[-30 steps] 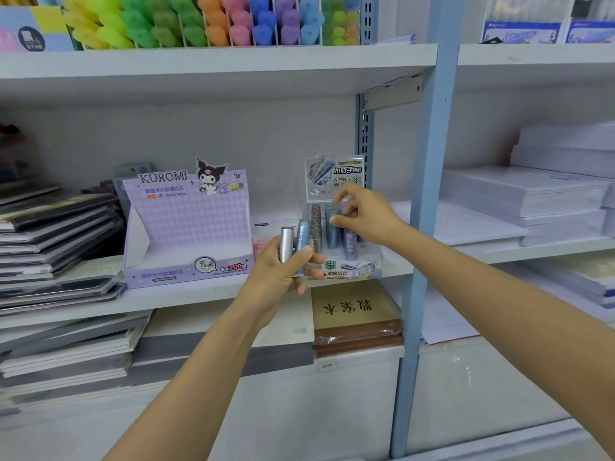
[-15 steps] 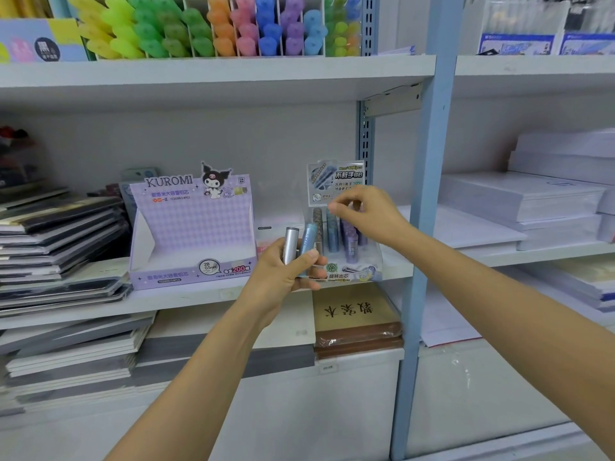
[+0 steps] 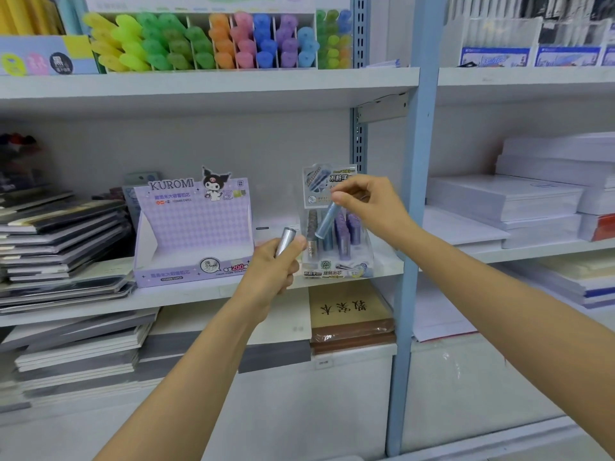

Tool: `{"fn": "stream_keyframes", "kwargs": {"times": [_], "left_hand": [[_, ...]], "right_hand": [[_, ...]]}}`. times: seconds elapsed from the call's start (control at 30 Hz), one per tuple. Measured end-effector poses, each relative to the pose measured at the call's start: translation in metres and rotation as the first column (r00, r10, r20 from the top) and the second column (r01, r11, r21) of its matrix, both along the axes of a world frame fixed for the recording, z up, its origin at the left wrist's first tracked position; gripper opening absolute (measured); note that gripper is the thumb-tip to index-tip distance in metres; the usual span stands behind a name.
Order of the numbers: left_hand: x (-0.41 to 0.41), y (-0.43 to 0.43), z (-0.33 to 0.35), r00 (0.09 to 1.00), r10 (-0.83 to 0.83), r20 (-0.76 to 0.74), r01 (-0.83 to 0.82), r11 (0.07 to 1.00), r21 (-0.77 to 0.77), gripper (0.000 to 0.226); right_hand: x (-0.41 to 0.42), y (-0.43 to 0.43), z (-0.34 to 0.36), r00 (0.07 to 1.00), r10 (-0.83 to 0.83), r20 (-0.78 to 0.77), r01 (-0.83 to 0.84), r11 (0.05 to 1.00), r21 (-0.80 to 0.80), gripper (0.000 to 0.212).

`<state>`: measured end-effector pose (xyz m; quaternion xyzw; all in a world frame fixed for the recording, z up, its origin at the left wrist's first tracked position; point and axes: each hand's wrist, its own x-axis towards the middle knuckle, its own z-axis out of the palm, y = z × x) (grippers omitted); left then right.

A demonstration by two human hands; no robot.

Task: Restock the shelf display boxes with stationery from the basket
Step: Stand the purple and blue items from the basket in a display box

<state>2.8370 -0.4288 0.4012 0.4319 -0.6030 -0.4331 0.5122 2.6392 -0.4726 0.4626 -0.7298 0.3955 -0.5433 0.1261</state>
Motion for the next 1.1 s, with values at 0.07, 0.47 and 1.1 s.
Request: {"fn": "stream_keyframes", "kwargs": {"times": [0.07,0.47,1.1], "left_hand": [[-0.001,0.000,0.001,0.999,0.003,-0.041,-0.001,0.999,0.053,0.025],[0.006,-0.004,-0.011,0.994,-0.055,-0.093,0.058,0.998,0.029,0.022],[0.010,-0.001,-0.010,0.983,-0.094,-0.155,0.089,0.995,-0.040,0.028]], "right_hand": [[0.000,-0.003,-0.004,0.996,-0.050,-0.067,0.050,0.999,-0.011,0.006],[0.000,-0.022,-0.018,0.879,-0.128,-0.460,0.124,0.992,-0.039,0.012],[0.005,-0.012,-0.024,0.954,0.073,-0.292,-0.074,0.997,0.007,0.031]]}}
